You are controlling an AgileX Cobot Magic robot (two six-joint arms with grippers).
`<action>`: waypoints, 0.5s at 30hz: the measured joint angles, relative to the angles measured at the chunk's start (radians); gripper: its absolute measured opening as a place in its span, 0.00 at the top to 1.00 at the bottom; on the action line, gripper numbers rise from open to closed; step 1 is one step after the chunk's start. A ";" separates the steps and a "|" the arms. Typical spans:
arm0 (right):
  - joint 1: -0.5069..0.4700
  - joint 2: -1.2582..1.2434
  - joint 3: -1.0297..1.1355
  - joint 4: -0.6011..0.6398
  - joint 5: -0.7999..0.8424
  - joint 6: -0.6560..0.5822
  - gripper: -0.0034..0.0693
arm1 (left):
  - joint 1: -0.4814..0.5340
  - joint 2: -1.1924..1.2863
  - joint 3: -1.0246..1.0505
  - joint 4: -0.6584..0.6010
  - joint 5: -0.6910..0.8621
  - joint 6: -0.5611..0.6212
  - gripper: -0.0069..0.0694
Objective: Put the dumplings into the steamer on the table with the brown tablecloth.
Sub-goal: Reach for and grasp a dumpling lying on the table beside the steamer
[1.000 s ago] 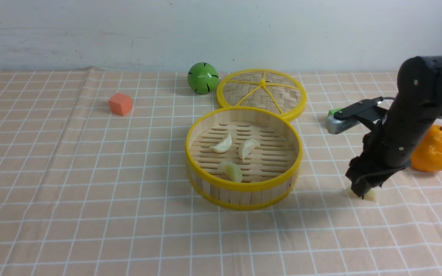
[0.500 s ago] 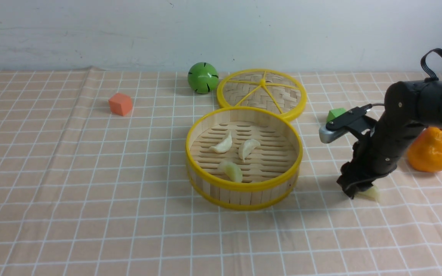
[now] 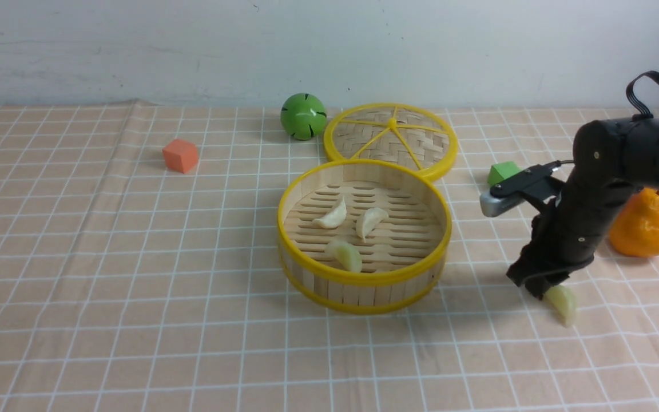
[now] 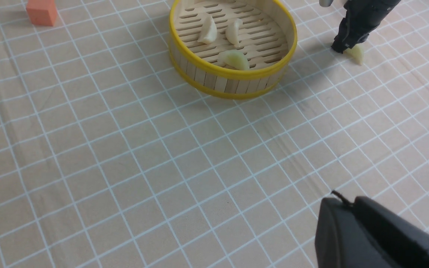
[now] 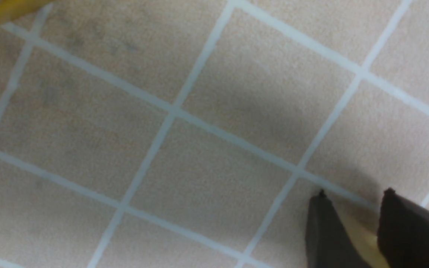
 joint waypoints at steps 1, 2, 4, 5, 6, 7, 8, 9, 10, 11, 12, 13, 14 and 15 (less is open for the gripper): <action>0.000 0.002 -0.005 -0.003 0.026 0.015 0.53 | 0.000 0.000 0.000 0.000 0.000 0.000 0.86; 0.000 0.002 -0.008 -0.005 0.034 0.020 0.50 | 0.000 0.000 0.000 0.000 0.000 0.000 0.86; 0.000 0.000 -0.032 -0.015 0.086 0.047 0.31 | 0.000 0.000 0.000 0.000 0.000 0.000 0.86; 0.000 -0.002 -0.044 -0.017 0.106 0.059 0.23 | 0.000 0.000 0.000 0.000 0.000 0.000 0.86; 0.000 -0.008 -0.057 -0.018 0.129 0.075 0.17 | 0.000 0.000 0.000 0.000 0.000 0.000 0.86; 0.000 -0.009 -0.059 -0.018 0.137 0.078 0.15 | 0.000 0.000 0.000 0.000 0.000 0.000 0.86; 0.000 -0.025 -0.066 -0.018 0.169 0.101 0.08 | 0.000 0.000 0.000 0.000 0.000 0.000 0.86; 0.000 -0.038 -0.067 -0.018 0.194 0.115 0.05 | 0.000 0.000 0.000 0.000 0.000 0.000 0.86; 0.000 -0.045 -0.067 -0.018 0.208 0.122 0.04 | 0.000 0.000 0.000 0.000 0.000 0.000 0.86; 0.000 -0.061 -0.059 -0.020 0.226 0.131 0.03 | 0.000 0.000 0.000 0.000 0.000 0.000 0.86; 0.000 -0.068 -0.050 -0.020 0.233 0.136 0.03 | 0.000 0.000 0.000 0.000 0.000 0.000 0.86; 0.000 -0.072 -0.042 -0.020 0.234 0.137 0.04 | 0.000 0.000 0.000 0.000 0.000 0.000 0.86; 0.000 -0.073 -0.025 -0.020 0.231 0.140 0.06 | 0.000 0.000 0.000 0.000 0.000 0.000 0.86; 0.000 -0.074 -0.019 -0.020 0.229 0.140 0.07 | 0.000 0.000 0.000 0.000 0.000 0.000 0.86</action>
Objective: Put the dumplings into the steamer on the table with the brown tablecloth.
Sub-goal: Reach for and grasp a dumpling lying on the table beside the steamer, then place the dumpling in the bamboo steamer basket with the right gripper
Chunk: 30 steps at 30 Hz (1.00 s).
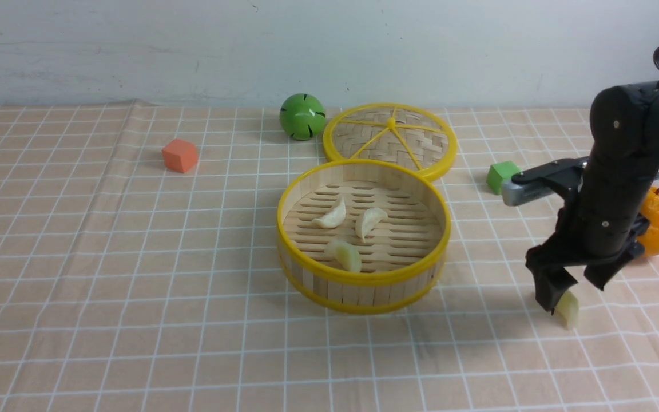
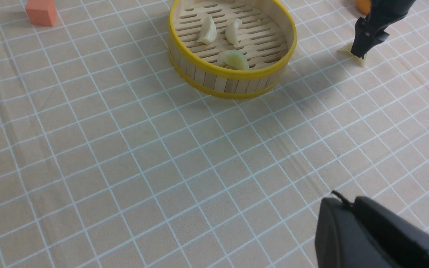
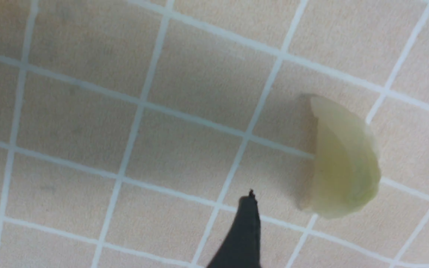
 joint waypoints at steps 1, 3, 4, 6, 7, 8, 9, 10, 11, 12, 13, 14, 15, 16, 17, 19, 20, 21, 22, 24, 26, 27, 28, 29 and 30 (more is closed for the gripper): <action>0.000 0.000 0.020 0.000 -0.017 0.001 0.10 | 0.000 0.000 0.000 0.000 0.000 0.000 0.86; 0.000 0.002 0.051 0.000 -0.072 0.001 0.19 | 0.000 0.000 0.000 0.000 0.000 0.000 0.86; 0.000 0.002 0.053 0.000 -0.078 0.001 0.20 | 0.000 0.000 0.000 0.000 0.000 0.000 0.86; 0.000 0.009 0.064 -0.002 -0.132 0.002 0.31 | 0.000 0.000 0.000 0.000 0.000 0.012 0.86; 0.000 0.013 0.064 -0.007 -0.152 0.002 0.35 | 0.000 0.000 0.000 0.000 0.000 0.015 0.86; 0.000 0.016 0.064 -0.013 -0.161 0.002 0.38 | 0.000 0.000 0.000 0.000 0.000 0.017 0.86; 0.000 0.019 0.064 -0.013 -0.169 0.002 0.42 | 0.000 0.000 0.000 0.000 0.000 0.019 0.86; 0.000 0.021 0.064 -0.013 -0.171 0.003 0.46 | 0.000 0.000 0.000 0.000 0.000 0.019 0.86; 0.000 0.026 0.064 -0.020 -0.171 0.009 0.50 | 0.000 0.000 0.000 0.000 0.000 0.020 0.86; 0.000 0.030 0.064 -0.022 -0.169 0.013 0.53 | 0.000 0.000 0.000 0.000 0.000 0.020 0.86; 0.000 0.034 0.064 -0.025 -0.162 0.027 0.56 | 0.000 0.000 0.000 0.000 0.000 0.020 0.85; 0.000 0.036 0.064 -0.025 -0.162 0.029 0.56 | 0.000 0.000 0.000 0.000 0.000 0.020 0.85; 0.000 0.039 0.064 -0.031 -0.156 0.048 0.58 | 0.000 0.000 0.000 0.000 0.000 0.020 0.85; 0.000 0.041 0.064 -0.034 -0.155 0.059 0.59 | 0.000 0.000 0.000 0.000 0.000 0.020 0.85; 0.000 0.042 0.063 -0.038 -0.154 0.071 0.59 | 0.000 0.000 0.000 0.000 0.000 0.020 0.84; 0.000 0.043 0.063 -0.043 -0.154 0.090 0.59 | 0.000 0.000 0.000 0.000 0.000 0.022 0.84; 0.000 0.043 0.062 -0.044 -0.154 0.096 0.59 | 0.000 0.000 0.000 0.000 0.000 0.023 0.84; 0.000 0.044 0.062 -0.045 -0.154 0.100 0.59 | 0.000 0.000 0.000 0.000 0.000 0.023 0.84; 0.000 0.044 0.061 -0.045 -0.153 0.100 0.59 | 0.000 0.000 0.000 0.000 0.000 0.023 0.84; 0.000 0.045 0.055 -0.048 -0.144 0.101 0.61 | 0.000 0.000 0.000 0.000 0.000 0.023 0.84; 0.000 0.046 0.048 -0.050 -0.124 0.103 0.62 | 0.000 0.000 0.000 0.000 0.000 0.023 0.83; 0.000 0.047 0.033 -0.052 -0.092 0.103 0.62 | 0.000 0.000 0.000 0.000 0.000 0.023 0.83; 0.005 0.047 0.011 -0.052 -0.061 0.103 0.62 | 0.000 0.000 0.000 0.000 0.000 0.023 0.83; 0.013 0.044 -0.009 -0.053 -0.044 0.103 0.62 | 0.000 0.000 0.000 0.000 0.000 0.023 0.83; 0.026 0.038 -0.035 -0.054 -0.028 0.103 0.62 | 0.000 0.000 0.000 0.000 0.000 0.023 0.83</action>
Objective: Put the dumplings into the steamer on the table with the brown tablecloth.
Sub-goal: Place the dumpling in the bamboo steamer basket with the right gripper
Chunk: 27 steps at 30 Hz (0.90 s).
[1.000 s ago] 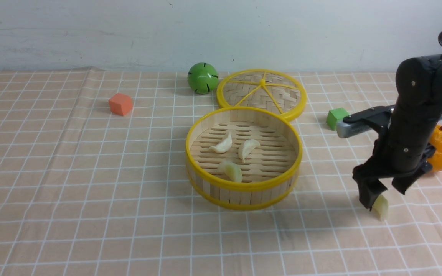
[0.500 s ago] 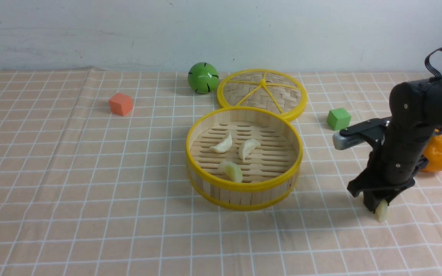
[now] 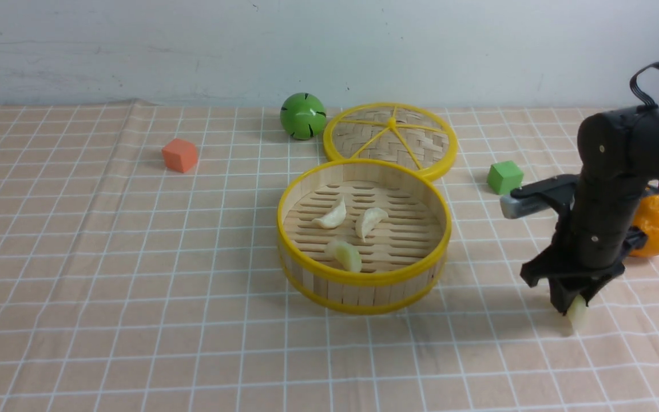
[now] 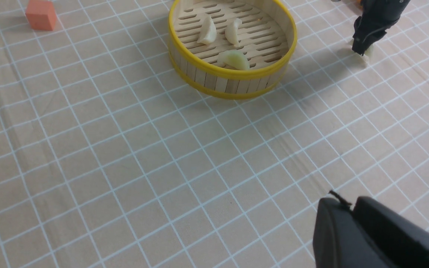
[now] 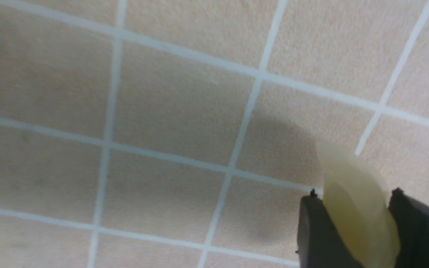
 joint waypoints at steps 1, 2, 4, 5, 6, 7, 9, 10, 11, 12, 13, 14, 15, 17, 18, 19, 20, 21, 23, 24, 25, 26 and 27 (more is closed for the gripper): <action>0.014 -0.006 -0.024 0.000 0.012 0.000 0.62 | 0.000 0.000 0.000 0.000 0.000 0.000 0.83; 0.018 -0.008 -0.030 0.000 0.015 0.000 0.62 | 0.000 0.000 0.000 0.000 0.000 0.000 0.83; 0.086 -0.028 -0.127 0.007 0.042 0.000 0.62 | 0.000 0.000 0.000 0.000 0.000 0.005 0.83; 0.117 -0.032 -0.166 0.012 0.046 0.000 0.62 | 0.000 0.000 0.000 0.000 0.000 0.008 0.83; 0.147 -0.034 -0.201 0.017 0.046 0.000 0.62 | 0.000 0.000 0.000 0.000 0.000 0.012 0.83; 0.178 -0.034 -0.233 0.024 0.040 0.000 0.62 | 0.000 0.000 0.000 0.000 0.000 0.015 0.83; 0.229 -0.023 -0.275 0.030 0.025 0.000 0.62 | 0.000 0.000 0.000 0.000 0.000 0.019 0.83; 0.254 -0.013 -0.299 0.034 0.007 0.000 0.62 | 0.000 0.000 0.000 0.000 0.000 0.022 0.83; 0.258 -0.011 -0.303 0.034 0.002 0.000 0.62 | 0.000 0.000 0.000 0.000 0.000 0.022 0.83; 0.283 0.010 -0.324 0.041 -0.021 0.001 0.62 | 0.000 0.000 0.000 0.000 0.000 0.024 0.83; 0.296 0.029 -0.335 0.041 -0.037 0.003 0.62 | 0.000 0.000 0.000 0.000 0.000 0.025 0.83; 0.303 0.047 -0.343 0.041 -0.049 0.008 0.62 | 0.000 0.000 0.000 0.000 0.000 0.026 0.83; 0.306 0.056 -0.346 0.041 -0.055 0.009 0.62 | 0.000 0.000 0.000 0.000 0.000 0.026 0.83; 0.311 0.119 -0.356 0.041 -0.084 0.042 0.62 | 0.000 0.000 0.000 0.000 0.000 0.027 0.83; 0.311 0.124 -0.357 0.041 -0.086 0.045 0.62 | 0.000 0.000 0.000 0.000 0.000 0.027 0.83; 0.311 0.164 -0.360 0.032 -0.095 0.068 0.62 | 0.000 0.000 0.000 0.001 0.000 0.029 0.83; 0.311 0.177 -0.361 0.031 -0.098 0.075 0.62 | 0.000 0.000 0.000 0.002 0.000 0.029 0.82; 0.311 0.180 -0.362 0.031 -0.100 0.078 0.62 | 0.000 0.000 0.000 0.004 0.000 0.030 0.82; 0.311 0.202 -0.363 0.031 -0.118 0.083 0.61 | 0.000 -0.002 0.016 0.005 0.000 0.041 0.82; 0.311 0.206 -0.363 0.030 -0.125 0.088 0.58 | 0.000 -0.005 0.038 0.005 0.000 0.047 0.82; 0.311 0.206 -0.363 0.030 -0.125 0.088 0.57 | 0.000 -0.006 0.043 0.005 0.000 0.048 0.82; 0.311 0.207 -0.363 0.030 -0.128 0.103 0.51 | 0.000 -0.015 0.088 0.005 0.000 0.049 0.82; 0.311 0.207 -0.363 0.030 -0.128 0.106 0.50 | 0.000 -0.019 0.101 0.006 -0.001 0.050 0.82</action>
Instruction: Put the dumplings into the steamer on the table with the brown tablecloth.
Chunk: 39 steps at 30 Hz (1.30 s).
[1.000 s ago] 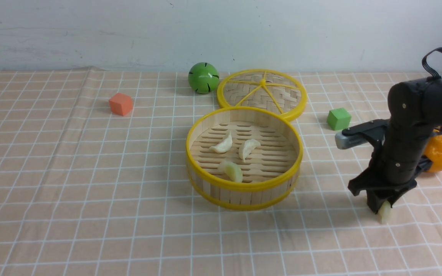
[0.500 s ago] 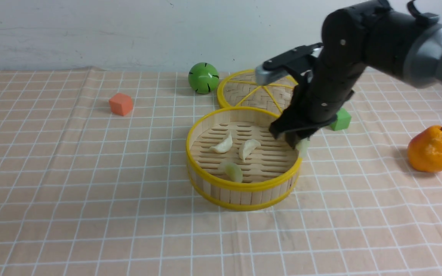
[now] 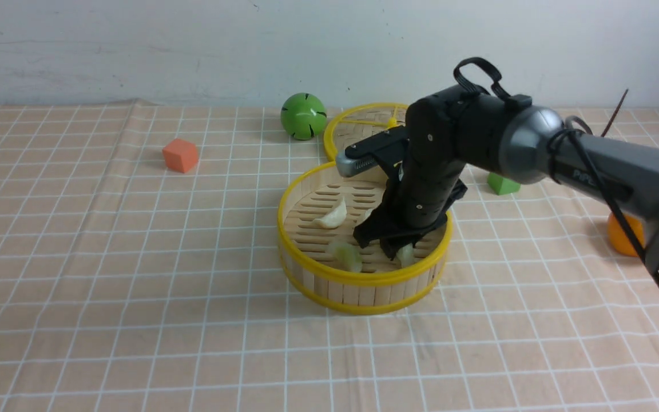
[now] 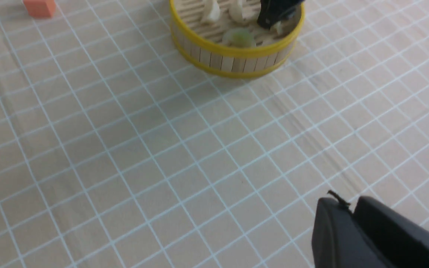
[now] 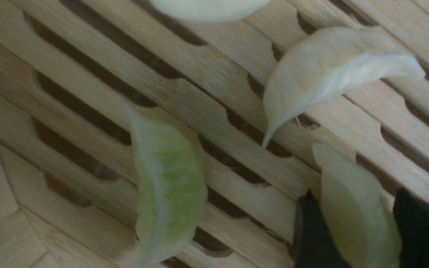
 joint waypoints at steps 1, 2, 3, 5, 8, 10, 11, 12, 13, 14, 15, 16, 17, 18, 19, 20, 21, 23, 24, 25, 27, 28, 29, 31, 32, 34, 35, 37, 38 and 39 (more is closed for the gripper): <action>0.000 -0.002 -0.001 0.000 0.010 0.013 0.43 | 0.000 -0.018 0.052 0.000 -0.018 0.001 0.82; 0.000 -0.007 -0.006 0.000 0.025 0.019 0.40 | 0.000 -0.027 0.084 0.000 -0.033 0.001 0.82; 0.000 -0.014 -0.014 0.000 0.044 0.023 0.37 | 0.000 -0.045 0.125 0.000 -0.055 0.001 0.82; 0.000 -0.051 -0.029 0.000 0.085 0.021 0.33 | 0.000 -0.103 0.213 0.001 -0.110 0.001 0.82; 0.000 -0.113 -0.032 0.005 0.113 0.012 0.33 | 0.000 -0.168 0.289 0.001 -0.167 0.001 0.82; 0.006 -0.230 -0.031 0.033 0.143 -0.018 0.38 | 0.000 -0.265 0.385 0.002 -0.260 -0.006 0.82; 0.009 -0.267 -0.027 0.043 0.144 -0.039 0.41 | 0.000 -0.303 0.411 0.002 -0.291 -0.014 0.82; 0.015 -0.324 -0.015 0.060 0.145 -0.058 0.46 | 0.000 -0.339 0.450 0.002 -0.342 -0.032 0.82; 0.023 -0.371 0.008 0.070 0.142 -0.076 0.50 | 0.000 -0.379 0.489 0.002 -0.386 -0.055 0.82; 0.024 -0.381 0.008 0.070 0.142 -0.079 0.51 | 0.000 -0.385 0.489 0.002 -0.394 -0.059 0.82; 0.035 -0.446 0.047 0.078 0.133 -0.090 0.58 | 0.000 -0.426 0.537 0.002 -0.457 -0.087 0.82; 0.044 -0.499 0.091 0.083 0.126 -0.096 0.63 | 0.000 -0.455 0.564 0.002 -0.509 -0.106 0.82; 0.044 -0.499 0.091 0.083 0.124 -0.097 0.64 | 0.000 -0.455 0.569 0.002 -0.517 -0.108 0.82; 0.055 -0.571 0.154 0.084 0.103 -0.101 0.71 | 0.000 -0.481 0.602 0.002 -0.573 -0.123 0.81; 0.062 -0.625 0.227 0.084 0.074 -0.103 0.77 | 0.000 -0.495 0.625 0.002 -0.612 -0.127 0.81; 0.065 -0.635 0.238 0.084 0.063 -0.103 0.79 | 0.000 -0.499 0.629 0.002 -0.618 -0.128 0.81; 0.074 -0.702 0.318 0.084 0.025 -0.104 0.84 | 0.000 -0.505 0.649 0.002 -0.647 -0.130 0.81; 0.095 -0.809 0.448 0.084 -0.069 -0.115 0.93 | 0.000 -0.505 0.668 0.002 -0.669 -0.134 0.81; 0.103 -0.849 0.495 0.084 -0.103 -0.119 0.95 | 0.000 -0.505 0.674 0.002 -0.669 -0.134 0.81; 0.104 -0.869 0.517 0.084 -0.119 -0.120 0.96 | 0.000 -0.505 0.674 0.002 -0.669 -0.134 0.81; 0.125 -0.977 0.636 0.084 -0.210 -0.126 0.98 | 0.000 -0.505 0.680 0.002 -0.662 -0.134 0.81; 0.134 -1.036 0.697 0.084 -0.256 -0.126 0.98 | 0.000 -0.505 0.680 0.002 -0.658 -0.134 0.81; 0.142 -1.084 0.745 0.084 -0.295 -0.126 0.98 | 0.000 -0.505 0.680 0.002 -0.656 -0.134 0.81; 0.153 -1.170 0.826 0.084 -0.362 -0.126 0.98 | 0.000 -0.505 0.682 0.002 -0.652 -0.134 0.81; 0.157 -1.208 0.860 0.084 -0.388 -0.126 0.98 | 0.000 -0.505 0.682 0.002 -0.650 -0.134 0.81; 0.164 -1.273 0.915 0.088 -0.435 -0.126 0.98 | 0.000 -0.505 0.682 0.002 -0.647 -0.134 0.81; 0.164 -1.343 0.972 0.099 -0.481 -0.126 0.98 | 0.000 -0.505 0.682 0.002 -0.646 -0.134 0.81; 0.164 -1.392 1.009 0.107 -0.510 -0.126 0.98 | 0.000 -0.505 0.682 0.002 -0.645 -0.134 0.81; 0.164 -1.451 1.049 0.112 -0.538 -0.126 0.98 | 0.000 -0.505 0.682 0.002 -0.643 -0.134 0.81; 0.164 -1.478 1.066 0.114 -0.546 -0.126 0.98 | 0.000 -0.505 0.682 0.002 -0.640 -0.134 0.81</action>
